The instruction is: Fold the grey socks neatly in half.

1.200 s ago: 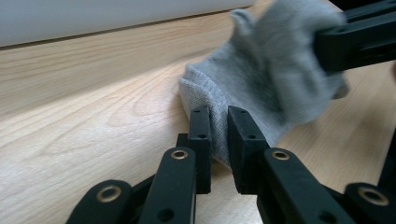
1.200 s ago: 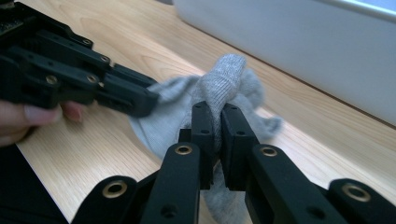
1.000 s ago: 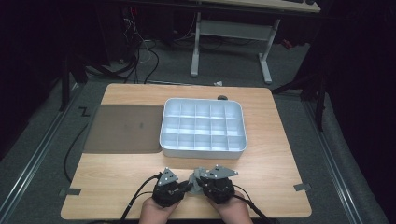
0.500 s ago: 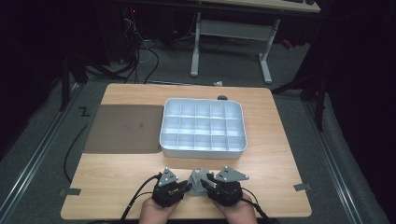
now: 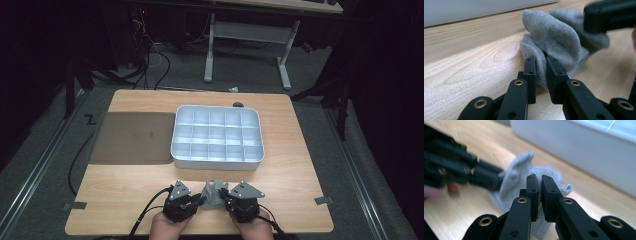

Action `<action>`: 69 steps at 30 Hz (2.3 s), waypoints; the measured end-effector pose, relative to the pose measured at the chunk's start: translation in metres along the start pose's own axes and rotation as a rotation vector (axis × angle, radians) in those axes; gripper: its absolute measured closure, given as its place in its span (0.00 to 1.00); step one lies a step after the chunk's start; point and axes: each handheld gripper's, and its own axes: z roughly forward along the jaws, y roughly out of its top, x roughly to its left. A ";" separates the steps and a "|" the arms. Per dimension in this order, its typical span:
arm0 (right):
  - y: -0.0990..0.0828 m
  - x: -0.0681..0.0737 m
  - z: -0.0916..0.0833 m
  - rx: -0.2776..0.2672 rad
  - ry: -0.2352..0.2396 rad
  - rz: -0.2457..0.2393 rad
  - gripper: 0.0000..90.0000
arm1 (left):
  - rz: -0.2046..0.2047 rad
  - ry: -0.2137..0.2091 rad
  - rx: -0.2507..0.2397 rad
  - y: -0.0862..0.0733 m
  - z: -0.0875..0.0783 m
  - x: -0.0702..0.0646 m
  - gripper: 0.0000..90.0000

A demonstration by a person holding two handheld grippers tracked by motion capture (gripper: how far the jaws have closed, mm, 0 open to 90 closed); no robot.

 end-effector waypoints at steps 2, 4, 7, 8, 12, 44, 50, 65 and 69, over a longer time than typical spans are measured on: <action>0.006 0.001 0.000 -0.007 0.000 -0.009 0.95 | 0.003 0.000 0.001 0.000 0.000 0.000 0.89; 0.009 0.004 0.003 -0.009 0.015 -0.011 0.95 | 0.013 0.001 0.003 0.000 0.000 -0.001 0.89; 0.013 0.008 0.010 -0.003 0.028 -0.015 0.95 | 0.018 -0.002 0.004 0.001 0.001 -0.003 0.89; 0.014 0.009 0.014 0.002 0.032 -0.017 0.95 | 0.024 -0.001 0.006 0.001 0.001 -0.003 0.89; 0.014 0.012 0.027 0.026 0.085 0.004 0.95 | 0.025 0.000 0.006 0.001 0.002 -0.004 0.89; -0.003 0.006 0.036 0.007 0.205 0.169 0.94 | -0.004 0.019 -0.002 0.002 0.001 0.000 0.98; 0.005 -0.003 0.011 -0.079 0.217 0.167 0.77 | 0.003 0.021 -0.007 0.002 0.002 -0.001 0.98; -0.015 -0.019 0.022 0.010 0.061 0.127 0.90 | 0.031 0.022 -0.011 0.001 0.002 -0.004 0.98; -0.011 -0.011 0.025 0.021 0.043 0.069 0.90 | 0.035 0.014 -0.014 0.001 0.002 -0.004 0.98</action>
